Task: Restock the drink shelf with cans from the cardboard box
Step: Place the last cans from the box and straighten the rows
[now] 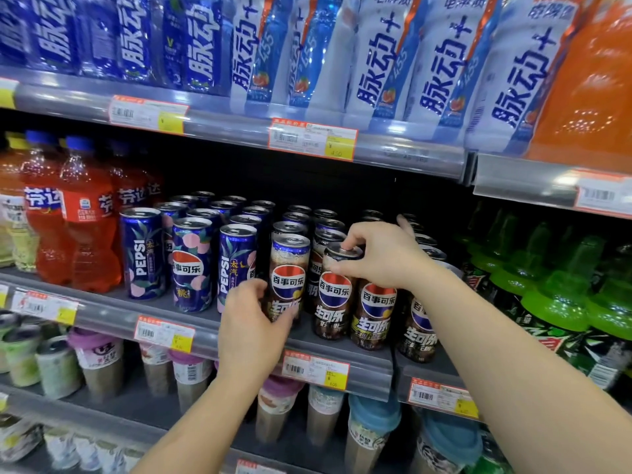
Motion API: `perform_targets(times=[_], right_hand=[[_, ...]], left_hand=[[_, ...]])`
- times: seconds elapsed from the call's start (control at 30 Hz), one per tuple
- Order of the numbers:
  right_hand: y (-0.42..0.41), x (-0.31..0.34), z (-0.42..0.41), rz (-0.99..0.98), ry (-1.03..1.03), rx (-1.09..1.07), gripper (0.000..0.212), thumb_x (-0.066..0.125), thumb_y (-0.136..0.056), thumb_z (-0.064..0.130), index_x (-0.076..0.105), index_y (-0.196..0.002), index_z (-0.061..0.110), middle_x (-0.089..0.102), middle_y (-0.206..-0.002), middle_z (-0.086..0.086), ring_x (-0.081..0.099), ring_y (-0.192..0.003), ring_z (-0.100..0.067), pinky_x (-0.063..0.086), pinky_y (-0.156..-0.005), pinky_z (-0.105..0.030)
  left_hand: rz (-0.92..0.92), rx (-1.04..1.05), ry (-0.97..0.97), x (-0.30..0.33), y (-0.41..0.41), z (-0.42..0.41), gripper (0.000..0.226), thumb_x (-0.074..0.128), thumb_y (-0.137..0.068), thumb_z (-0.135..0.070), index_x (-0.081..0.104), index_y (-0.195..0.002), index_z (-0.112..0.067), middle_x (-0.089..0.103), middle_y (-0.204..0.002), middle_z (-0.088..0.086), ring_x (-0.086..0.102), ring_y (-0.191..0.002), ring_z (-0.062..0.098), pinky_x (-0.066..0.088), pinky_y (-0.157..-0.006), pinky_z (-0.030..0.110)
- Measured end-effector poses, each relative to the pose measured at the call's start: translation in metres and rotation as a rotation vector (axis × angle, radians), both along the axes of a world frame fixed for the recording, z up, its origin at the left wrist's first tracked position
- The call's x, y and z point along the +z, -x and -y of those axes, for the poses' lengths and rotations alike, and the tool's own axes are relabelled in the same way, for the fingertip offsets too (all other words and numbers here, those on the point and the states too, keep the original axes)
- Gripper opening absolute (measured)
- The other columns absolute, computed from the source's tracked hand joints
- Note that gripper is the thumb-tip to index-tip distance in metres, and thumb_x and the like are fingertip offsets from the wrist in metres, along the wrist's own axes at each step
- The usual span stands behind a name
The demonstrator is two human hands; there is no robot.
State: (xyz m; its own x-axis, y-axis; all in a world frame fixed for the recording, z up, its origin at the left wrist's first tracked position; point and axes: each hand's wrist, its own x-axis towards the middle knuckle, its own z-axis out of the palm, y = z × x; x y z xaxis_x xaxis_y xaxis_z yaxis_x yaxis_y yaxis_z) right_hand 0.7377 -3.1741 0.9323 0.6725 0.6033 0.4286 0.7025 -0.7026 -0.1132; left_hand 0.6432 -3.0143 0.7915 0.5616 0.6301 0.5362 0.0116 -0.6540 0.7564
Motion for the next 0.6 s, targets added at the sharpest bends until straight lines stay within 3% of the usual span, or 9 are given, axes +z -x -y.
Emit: perform_targets(times=[0.1,0.43,0.53,0.6], right_hand=[[0.002,-0.007,-0.008,0.082,-0.037,-0.019,0.034,0.065,-0.076,0.066,0.056,-0.087,0.035,0.065,-0.096,0.014,0.058,-0.112,-0.015,-0.004,-0.120,-0.046],[0.004,-0.013,-0.008,0.071,-0.057,0.035,0.029,0.063,-0.081,0.062,0.052,-0.092,0.037,0.068,-0.110,0.012,0.058,-0.114,-0.011,-0.004,-0.121,-0.045],[0.005,-0.009,-0.008,0.047,-0.027,0.032,0.035,0.063,-0.081,0.060,0.053,-0.107,0.038,0.065,-0.117,0.014,0.056,-0.118,-0.012,-0.004,-0.119,-0.047],[0.007,-0.006,-0.007,0.014,0.047,0.015,0.054,0.065,-0.080,0.060,0.048,-0.127,0.041,0.058,-0.131,0.013,0.049,-0.128,-0.014,-0.005,-0.118,-0.049]], left_hand=[[-0.117,-0.013,0.017,0.000,-0.005,-0.002,0.078,0.079,-0.068,-0.049,0.043,-0.132,-0.021,0.061,-0.121,-0.003,0.059,-0.111,0.021,0.051,-0.087,0.042],[-0.173,-0.071,-0.074,0.003,-0.004,-0.012,0.042,0.072,-0.076,-0.045,0.056,-0.111,-0.029,0.070,-0.096,-0.005,0.064,-0.091,0.022,0.045,-0.066,0.032],[-0.173,-0.101,-0.081,0.002,-0.004,-0.017,0.038,0.071,-0.077,-0.044,0.056,-0.109,-0.030,0.070,-0.091,-0.009,0.064,-0.087,0.018,0.048,-0.067,0.032],[-0.171,-0.110,-0.088,0.002,-0.003,-0.019,0.039,0.071,-0.077,-0.044,0.056,-0.111,-0.031,0.070,-0.092,-0.010,0.064,-0.087,0.016,0.051,-0.069,0.034]])
